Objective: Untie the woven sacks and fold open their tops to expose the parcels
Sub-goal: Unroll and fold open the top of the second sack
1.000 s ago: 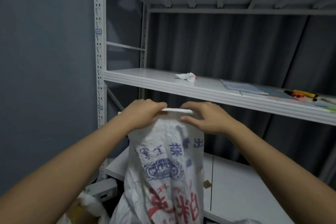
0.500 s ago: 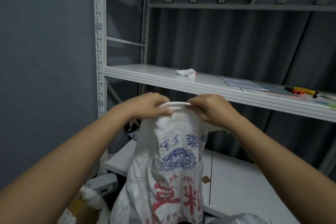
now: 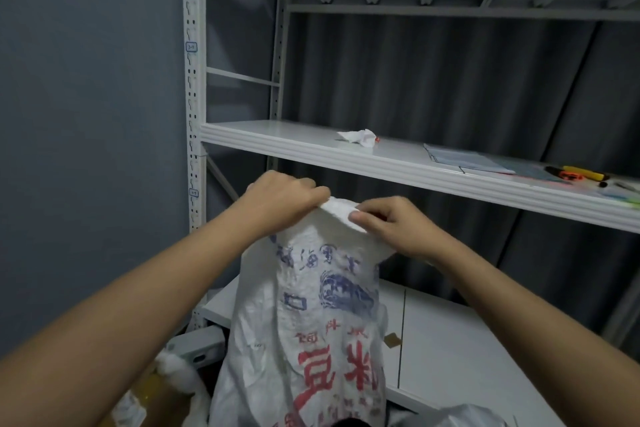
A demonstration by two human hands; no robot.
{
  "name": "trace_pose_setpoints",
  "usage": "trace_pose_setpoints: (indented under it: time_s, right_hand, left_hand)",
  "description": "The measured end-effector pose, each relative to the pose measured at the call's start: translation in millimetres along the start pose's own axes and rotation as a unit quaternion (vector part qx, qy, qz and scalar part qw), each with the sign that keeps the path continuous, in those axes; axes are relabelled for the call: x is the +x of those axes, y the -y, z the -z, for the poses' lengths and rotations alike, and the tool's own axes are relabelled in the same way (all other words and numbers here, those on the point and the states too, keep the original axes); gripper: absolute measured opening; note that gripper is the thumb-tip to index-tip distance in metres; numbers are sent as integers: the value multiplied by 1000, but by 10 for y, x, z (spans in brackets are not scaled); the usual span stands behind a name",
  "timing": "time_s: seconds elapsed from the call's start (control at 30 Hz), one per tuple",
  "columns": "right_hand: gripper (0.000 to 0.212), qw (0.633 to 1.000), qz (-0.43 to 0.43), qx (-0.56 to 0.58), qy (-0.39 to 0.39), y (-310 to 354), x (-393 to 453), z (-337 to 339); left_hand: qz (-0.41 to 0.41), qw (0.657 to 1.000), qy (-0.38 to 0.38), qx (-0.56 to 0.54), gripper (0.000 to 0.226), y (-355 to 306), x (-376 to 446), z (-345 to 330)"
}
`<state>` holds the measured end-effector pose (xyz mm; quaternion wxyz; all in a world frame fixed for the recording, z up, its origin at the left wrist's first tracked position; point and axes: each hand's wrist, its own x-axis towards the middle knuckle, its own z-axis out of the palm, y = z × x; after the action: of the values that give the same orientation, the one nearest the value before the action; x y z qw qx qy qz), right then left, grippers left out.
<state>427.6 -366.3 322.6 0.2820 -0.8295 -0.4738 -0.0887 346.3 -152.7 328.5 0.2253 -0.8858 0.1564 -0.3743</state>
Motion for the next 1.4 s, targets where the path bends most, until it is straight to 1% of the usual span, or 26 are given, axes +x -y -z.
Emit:
trace_pose_setpoints:
  time_s: [0.03,0.07,0.13,0.2,0.23,0.27,0.3,0.37,0.47,0.5,0.57,0.67,0.7,0.73,0.8,0.83,0.9,0.93,1.0,1.03,1.07,1.13,1.17,1.2,1.3,1.4]
  right_hand:
    - [31,998,28,-44,-23,-2,-10,-21]
    - [32,989,68,-118,-53,-40,-39,-59]
    - [36,962,130,-200,-135,-135,-124,-152]
    - [33,954,124,-180,-206,-212,-268,-323]
    - [26,954,106,-159,-232,-244,-351,-450]
    - [18,954,85,-137,-253,-242,-436,-593]
    - [10,956,62,-110,-265,-236,-524,-751]
    - [8,960,8,-55,-273,-193,-695,-1076]
    - [10,959,-62,8,-276,-72,-895,-1541]
    - [9,958,-81,29,-272,-38,-947,-1680]
    - [16,970,-102,79,-205,41,-1021,-1829]
    - [37,980,-122,157,5,109,-1139,-1752]
    - [36,981,-119,151,3,113,-1164,-1657]
    - [35,986,-106,114,-57,100,-1165,-1539]
    - [40,981,-44,-26,-185,44,-1103,-1284]
    - [49,976,-13,-100,-194,5,-1031,-1176]
    - [69,967,11,-235,-99,-67,-838,-1039]
    - [70,957,7,-289,-35,-79,-739,-1006]
    - [40,938,10,-343,50,-41,-600,-981]
    - [20,938,13,-339,68,28,-569,-959]
    - [8,943,13,-324,79,93,-547,-945]
    - [7,952,16,-296,75,195,-540,-993]
    - [9,959,29,-274,71,247,-530,-1038]
    - [11,968,37,-235,73,293,-526,-1084]
    - [17,990,16,-98,96,416,-557,-1084]
    - [19,977,-13,-188,96,396,-611,-1005]
  left_hand:
    - [3,998,24,-53,16,18,3,10]
    - [48,989,79,-116,28,59,5,39]
    - [124,935,212,-257,51,102,-69,38]
    - [166,940,152,-257,51,39,-212,-43]
    - [218,943,82,-239,50,-40,-306,-132]
    - [290,923,22,-250,47,-172,-396,-167]
    - [368,881,-20,-297,43,-322,-472,-231]
    - [479,755,-23,-448,40,-630,-566,-302]
    - [511,544,42,-664,39,-948,-531,-347]
    - [513,517,54,-683,35,-1012,-504,-343]
    - [522,547,62,-652,30,-1102,-464,-391]
    - [533,622,54,-571,19,-1138,-522,-494]
    - [522,644,64,-556,17,-1134,-576,-517]
    - [503,661,73,-552,19,-1140,-630,-526]
    - [461,678,100,-563,20,-1166,-717,-475]
    - [444,683,123,-566,20,-1186,-753,-439]
    - [421,682,170,-574,18,-1205,-825,-399]
    - [419,671,184,-584,16,-1210,-866,-388]
    - [414,660,193,-597,24,-1195,-940,-319]
    - [394,694,205,-567,40,-1163,-990,-293]
    - [367,756,223,-494,56,-1119,-1043,-268]
    - [297,878,225,-300,62,-1045,-1117,-216]
    - [269,905,209,-256,56,-1023,-1131,-187]
    - [253,914,189,-256,49,-1017,-1133,-157]
    - [261,903,167,-298,38,-981,-1107,-73]
    - [247,933,196,-173,41,-824,-1171,-24]
